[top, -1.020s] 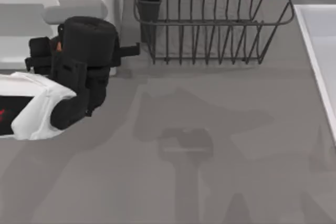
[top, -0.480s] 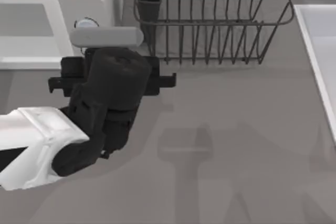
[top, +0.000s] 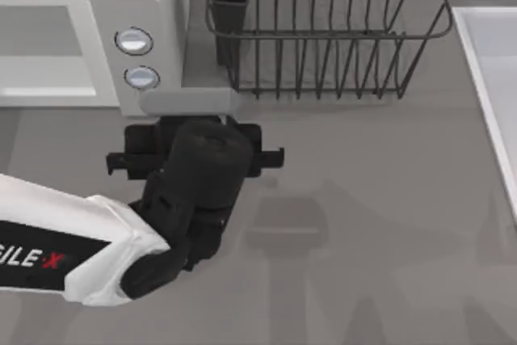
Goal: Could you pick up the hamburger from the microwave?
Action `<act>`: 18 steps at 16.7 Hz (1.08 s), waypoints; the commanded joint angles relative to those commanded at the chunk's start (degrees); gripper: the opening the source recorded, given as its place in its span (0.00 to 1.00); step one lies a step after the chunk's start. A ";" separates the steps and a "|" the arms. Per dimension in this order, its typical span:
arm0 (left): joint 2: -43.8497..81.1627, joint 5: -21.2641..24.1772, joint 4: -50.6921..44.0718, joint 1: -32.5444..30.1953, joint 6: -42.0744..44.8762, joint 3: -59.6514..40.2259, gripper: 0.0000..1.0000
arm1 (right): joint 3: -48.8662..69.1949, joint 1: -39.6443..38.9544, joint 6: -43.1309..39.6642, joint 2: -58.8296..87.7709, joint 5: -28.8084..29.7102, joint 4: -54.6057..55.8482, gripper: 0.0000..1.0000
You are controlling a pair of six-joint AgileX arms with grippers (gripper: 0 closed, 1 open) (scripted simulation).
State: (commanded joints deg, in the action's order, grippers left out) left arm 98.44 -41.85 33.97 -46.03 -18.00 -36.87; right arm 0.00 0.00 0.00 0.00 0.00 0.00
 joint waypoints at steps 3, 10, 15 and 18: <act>7.94 0.22 12.76 -0.35 0.02 2.87 0.00 | 0.00 0.00 0.00 0.00 0.00 0.00 1.00; 16.51 0.91 24.32 -0.31 0.22 6.71 0.00 | 0.00 0.00 0.00 0.00 0.00 0.00 1.00; 16.51 0.91 24.32 -0.31 0.22 6.71 0.15 | 0.00 0.00 0.00 0.00 0.00 0.00 1.00; 16.51 0.91 24.32 -0.31 0.22 6.71 0.38 | 0.00 0.00 0.00 0.00 0.00 0.00 1.00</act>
State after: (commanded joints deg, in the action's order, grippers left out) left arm 114.95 -40.94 58.29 -46.35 -17.78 -30.16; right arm 0.00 0.00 0.00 0.00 0.00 0.00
